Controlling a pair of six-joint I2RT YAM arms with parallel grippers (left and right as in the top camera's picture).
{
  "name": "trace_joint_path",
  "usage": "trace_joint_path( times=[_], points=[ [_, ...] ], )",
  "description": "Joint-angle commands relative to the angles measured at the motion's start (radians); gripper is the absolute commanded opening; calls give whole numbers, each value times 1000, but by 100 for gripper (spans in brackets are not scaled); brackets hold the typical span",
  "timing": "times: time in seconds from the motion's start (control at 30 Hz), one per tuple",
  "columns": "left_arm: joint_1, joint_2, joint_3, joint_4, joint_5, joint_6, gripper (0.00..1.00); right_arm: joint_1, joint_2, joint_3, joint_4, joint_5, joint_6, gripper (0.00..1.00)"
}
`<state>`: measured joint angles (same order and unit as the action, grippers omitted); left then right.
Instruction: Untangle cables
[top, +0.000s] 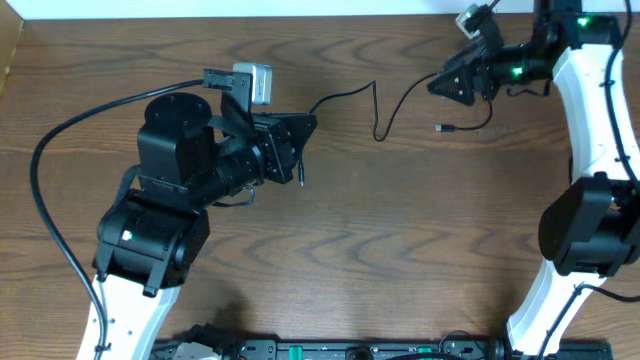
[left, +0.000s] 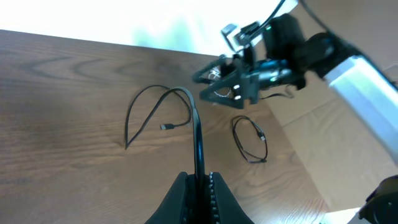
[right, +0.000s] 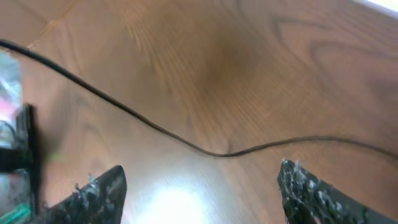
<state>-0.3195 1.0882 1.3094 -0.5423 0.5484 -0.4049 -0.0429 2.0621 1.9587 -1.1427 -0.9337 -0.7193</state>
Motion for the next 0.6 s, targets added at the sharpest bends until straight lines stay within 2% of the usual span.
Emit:
trace_joint_path(
  times=[0.0,0.03,0.2,0.43,0.47,0.57],
  points=[
    [19,-13,0,2,18,-23,7,32,-6,-99,116,-49,-76,71],
    [23,-13,0,2,18,-24,7,40,-6,-136,155,-71,-103,68],
    [23,-11,0,3,17,-23,7,84,-6,-227,172,-148,-225,68],
    [23,-11,0,3,17,-23,7,195,-6,-304,255,-192,-231,64],
    [23,-11,0,3,17,-23,7,215,-4,-308,275,-191,-224,63],
    [23,-11,0,3,17,-23,7,266,2,-312,400,-135,-68,58]
  ],
)
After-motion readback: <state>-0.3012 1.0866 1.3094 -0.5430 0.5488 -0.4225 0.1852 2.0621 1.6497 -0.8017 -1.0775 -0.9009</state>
